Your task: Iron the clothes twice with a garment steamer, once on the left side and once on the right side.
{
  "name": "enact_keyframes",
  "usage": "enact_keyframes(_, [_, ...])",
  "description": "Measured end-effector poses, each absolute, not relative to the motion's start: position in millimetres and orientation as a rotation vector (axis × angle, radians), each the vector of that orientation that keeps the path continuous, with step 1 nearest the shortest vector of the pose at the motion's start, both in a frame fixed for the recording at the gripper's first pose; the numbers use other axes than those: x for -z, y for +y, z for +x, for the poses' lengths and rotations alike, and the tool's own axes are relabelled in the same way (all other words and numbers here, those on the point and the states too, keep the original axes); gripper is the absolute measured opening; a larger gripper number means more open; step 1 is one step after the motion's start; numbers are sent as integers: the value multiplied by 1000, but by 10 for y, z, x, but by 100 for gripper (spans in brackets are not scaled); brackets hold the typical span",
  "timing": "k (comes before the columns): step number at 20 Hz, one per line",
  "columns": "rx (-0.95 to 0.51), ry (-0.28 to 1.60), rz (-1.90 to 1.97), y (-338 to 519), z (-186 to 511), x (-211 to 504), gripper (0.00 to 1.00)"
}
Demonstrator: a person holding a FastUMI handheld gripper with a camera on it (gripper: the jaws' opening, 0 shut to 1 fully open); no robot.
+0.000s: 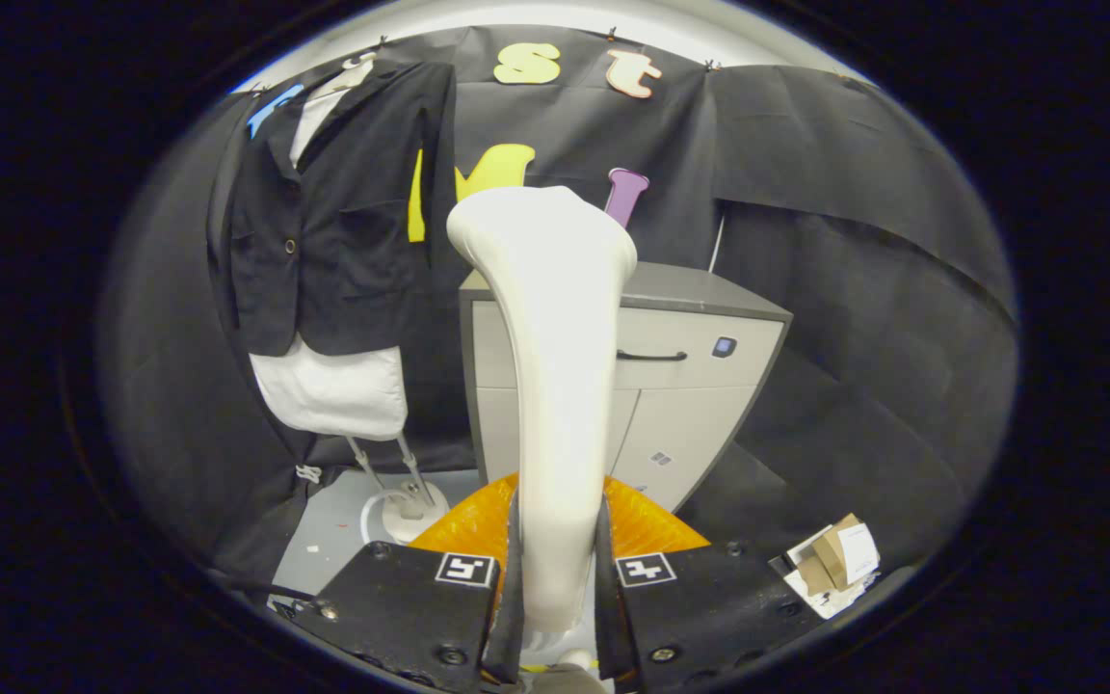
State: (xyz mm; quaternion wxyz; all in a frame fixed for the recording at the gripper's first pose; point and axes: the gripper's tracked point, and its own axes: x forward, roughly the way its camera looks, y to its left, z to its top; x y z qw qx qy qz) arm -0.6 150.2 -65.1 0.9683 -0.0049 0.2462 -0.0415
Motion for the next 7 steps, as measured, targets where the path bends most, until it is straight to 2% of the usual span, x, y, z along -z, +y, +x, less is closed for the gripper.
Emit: enact_keyframes(7, [20,504,47,933,-342,689,33])
